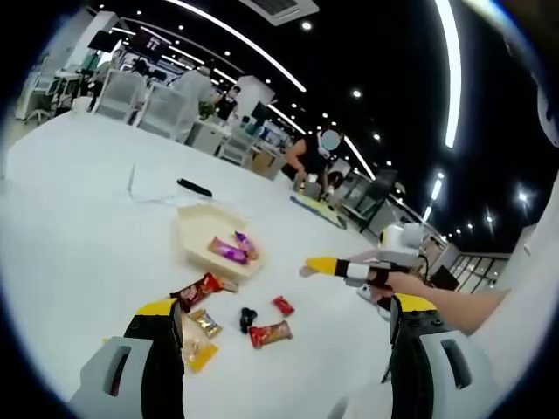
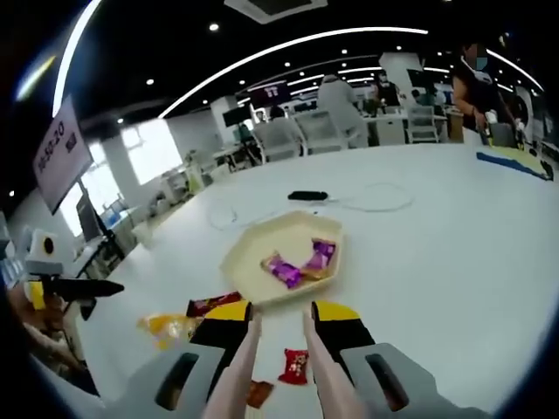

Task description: Place the target food into the container with the food tongs after gripping and lifting it, then release it inside without dropping or visibly crushing the food.

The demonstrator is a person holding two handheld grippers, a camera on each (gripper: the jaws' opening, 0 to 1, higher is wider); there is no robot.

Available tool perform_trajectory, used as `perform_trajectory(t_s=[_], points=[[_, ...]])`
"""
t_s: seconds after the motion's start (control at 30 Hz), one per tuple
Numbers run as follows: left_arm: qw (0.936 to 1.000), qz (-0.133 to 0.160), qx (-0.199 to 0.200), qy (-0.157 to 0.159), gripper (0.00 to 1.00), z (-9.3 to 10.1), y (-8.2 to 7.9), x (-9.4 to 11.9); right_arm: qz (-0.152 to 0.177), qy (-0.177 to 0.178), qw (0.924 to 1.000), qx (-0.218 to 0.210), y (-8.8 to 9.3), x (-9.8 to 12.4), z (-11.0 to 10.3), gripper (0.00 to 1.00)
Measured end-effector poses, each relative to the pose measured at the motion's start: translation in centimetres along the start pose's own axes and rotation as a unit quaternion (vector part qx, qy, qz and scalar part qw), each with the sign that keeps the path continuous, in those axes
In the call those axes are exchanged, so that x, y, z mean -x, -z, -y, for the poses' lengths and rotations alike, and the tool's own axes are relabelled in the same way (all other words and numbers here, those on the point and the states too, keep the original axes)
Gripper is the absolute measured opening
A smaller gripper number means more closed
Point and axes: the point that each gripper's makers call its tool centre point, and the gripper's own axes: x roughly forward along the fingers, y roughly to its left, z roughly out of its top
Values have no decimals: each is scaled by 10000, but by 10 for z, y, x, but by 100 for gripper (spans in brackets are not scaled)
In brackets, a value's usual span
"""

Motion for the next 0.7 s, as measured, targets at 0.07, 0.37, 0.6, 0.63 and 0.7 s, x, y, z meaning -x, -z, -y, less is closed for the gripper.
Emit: perform_trajectory(t_s=[0.07, 0.37, 0.6, 0.63, 0.7], points=[[10000, 0, 10, -7, 99, 0, 1, 0, -39, 35, 10000, 52, 3, -2, 2, 26], [10000, -36, 1, -16, 99, 0, 3, -3, -145, 45, 9999, 23, 12, -5, 2, 26], [10000, -29, -11, -35, 99, -3, 4, -2, -235, 72, 9997, -7, 19, -6, 4, 26], [10000, -23, -9, -41, 99, -4, 4, -2, -249, 60, 9997, -13, 19, -6, 4, 26], [10000, -32, 21, -74, 99, -5, 5, -3, -288, 43, 9996, 42, 20, -7, 5, 26]])
